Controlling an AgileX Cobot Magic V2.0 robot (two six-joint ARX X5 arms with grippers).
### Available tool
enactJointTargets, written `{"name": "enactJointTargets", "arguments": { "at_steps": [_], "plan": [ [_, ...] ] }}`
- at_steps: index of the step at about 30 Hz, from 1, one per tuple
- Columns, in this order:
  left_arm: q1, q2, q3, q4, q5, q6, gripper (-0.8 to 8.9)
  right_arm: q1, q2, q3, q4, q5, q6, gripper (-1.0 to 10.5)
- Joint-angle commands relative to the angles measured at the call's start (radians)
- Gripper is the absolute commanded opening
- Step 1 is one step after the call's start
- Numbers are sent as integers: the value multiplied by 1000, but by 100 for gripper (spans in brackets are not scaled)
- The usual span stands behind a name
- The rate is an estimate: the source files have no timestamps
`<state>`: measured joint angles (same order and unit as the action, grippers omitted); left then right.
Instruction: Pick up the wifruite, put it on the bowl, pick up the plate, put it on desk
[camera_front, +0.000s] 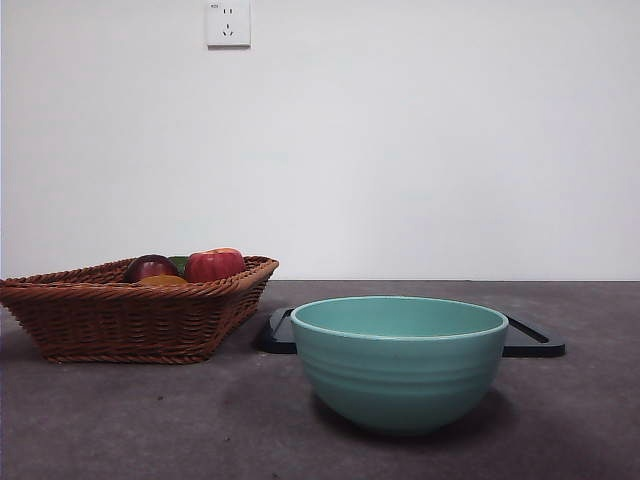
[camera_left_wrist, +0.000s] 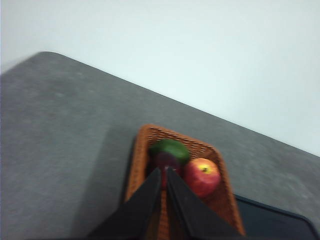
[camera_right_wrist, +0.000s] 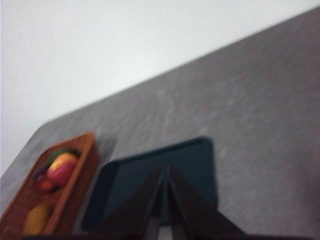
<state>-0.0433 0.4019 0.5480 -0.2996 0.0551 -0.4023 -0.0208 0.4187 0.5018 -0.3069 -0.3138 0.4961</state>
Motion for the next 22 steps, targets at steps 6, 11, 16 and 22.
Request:
{"name": "enactJointTargets", "arguments": {
  "at_steps": [6,11,16,22],
  "plan": [
    [-39,269,244,-140,156,58,16,47,254,267,-158,-112,-117,10],
    [-126,370,330,-188,242,74,16,146,368,399,-267,-116,-202,10],
    [-222,455,436,-262,242,116,16,269,446,496,-333,-116,-261,10],
    [-315,549,581,-405,297,208,18,359,497,577,-491,-116,-379,10]
  ]
}}
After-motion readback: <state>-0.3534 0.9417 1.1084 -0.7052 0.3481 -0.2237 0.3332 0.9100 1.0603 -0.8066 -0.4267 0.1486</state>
